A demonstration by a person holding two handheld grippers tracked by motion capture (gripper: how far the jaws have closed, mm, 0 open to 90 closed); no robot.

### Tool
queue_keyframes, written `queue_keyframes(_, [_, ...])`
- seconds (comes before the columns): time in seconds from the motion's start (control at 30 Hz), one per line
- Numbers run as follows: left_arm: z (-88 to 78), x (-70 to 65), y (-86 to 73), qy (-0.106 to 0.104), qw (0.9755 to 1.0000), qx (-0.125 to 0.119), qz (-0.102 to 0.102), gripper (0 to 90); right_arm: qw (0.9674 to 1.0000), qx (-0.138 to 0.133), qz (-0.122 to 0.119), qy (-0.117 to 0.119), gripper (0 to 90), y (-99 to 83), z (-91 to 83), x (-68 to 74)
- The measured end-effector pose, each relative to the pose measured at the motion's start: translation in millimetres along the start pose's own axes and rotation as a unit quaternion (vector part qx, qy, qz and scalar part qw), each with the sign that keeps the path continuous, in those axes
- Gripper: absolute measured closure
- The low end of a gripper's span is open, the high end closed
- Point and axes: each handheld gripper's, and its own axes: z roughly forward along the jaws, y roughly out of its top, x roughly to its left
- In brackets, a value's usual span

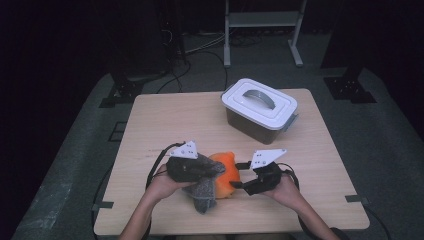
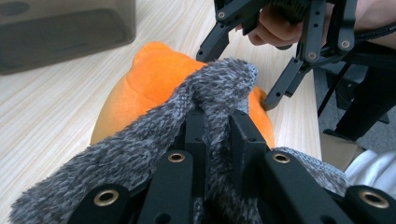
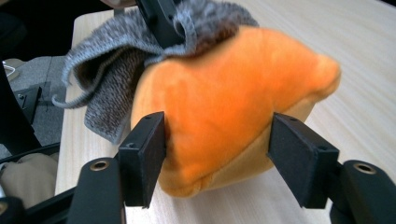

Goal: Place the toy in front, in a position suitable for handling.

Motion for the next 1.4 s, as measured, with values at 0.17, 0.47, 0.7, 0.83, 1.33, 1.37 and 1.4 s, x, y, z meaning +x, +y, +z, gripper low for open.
queue_keyframes(0.17, [-6.8, -7.0, 9.9, 0.005, 0.9999, -0.010, 0.011, 79.3, 0.9996, -0.005, -0.020, -0.018, 57.2, 5.6, -3.9, 6.4])
queue_keyframes(0.47, [3.9, -10.7, 10.9, -0.012, 0.9999, -0.002, 0.009, 79.3, 0.9995, 0.012, -0.027, -0.012, 62.3, 4.8, 2.6, 11.0])
queue_keyframes(0.7, [-4.2, 3.1, 0.8, 0.002, 1.0000, 0.003, -0.009, 79.4, 0.9998, 0.001, -0.019, 0.000, 71.3, 1.8, 3.2, 7.6])
queue_keyframes(0.83, [-8.9, 9.1, -5.1, 0.007, 0.9997, 0.006, -0.021, 79.3, 0.9999, 0.002, -0.016, 0.004, 71.3, 0.7, 3.4, 6.6])
queue_keyframes(1.33, [-4.0, 1.8, 1.2, -0.029, 0.9994, -0.016, -0.015, 79.1, 0.9999, 0.008, -0.008, -0.012, 54.6, 0.0, 6.0, 6.9])
queue_keyframes(1.37, [-8.2, 2.4, 2.7, -0.016, 0.9995, -0.024, -0.016, 79.0, 0.9999, 0.007, -0.009, -0.009, 56.4, -0.1, 5.3, 6.6])
queue_keyframes(1.4, [-12.6, 4.2, 3.4, -0.005, 0.9995, -0.027, -0.018, 79.0, 0.9999, 0.008, -0.012, -0.005, 57.0, -0.4, 4.9, 6.3])
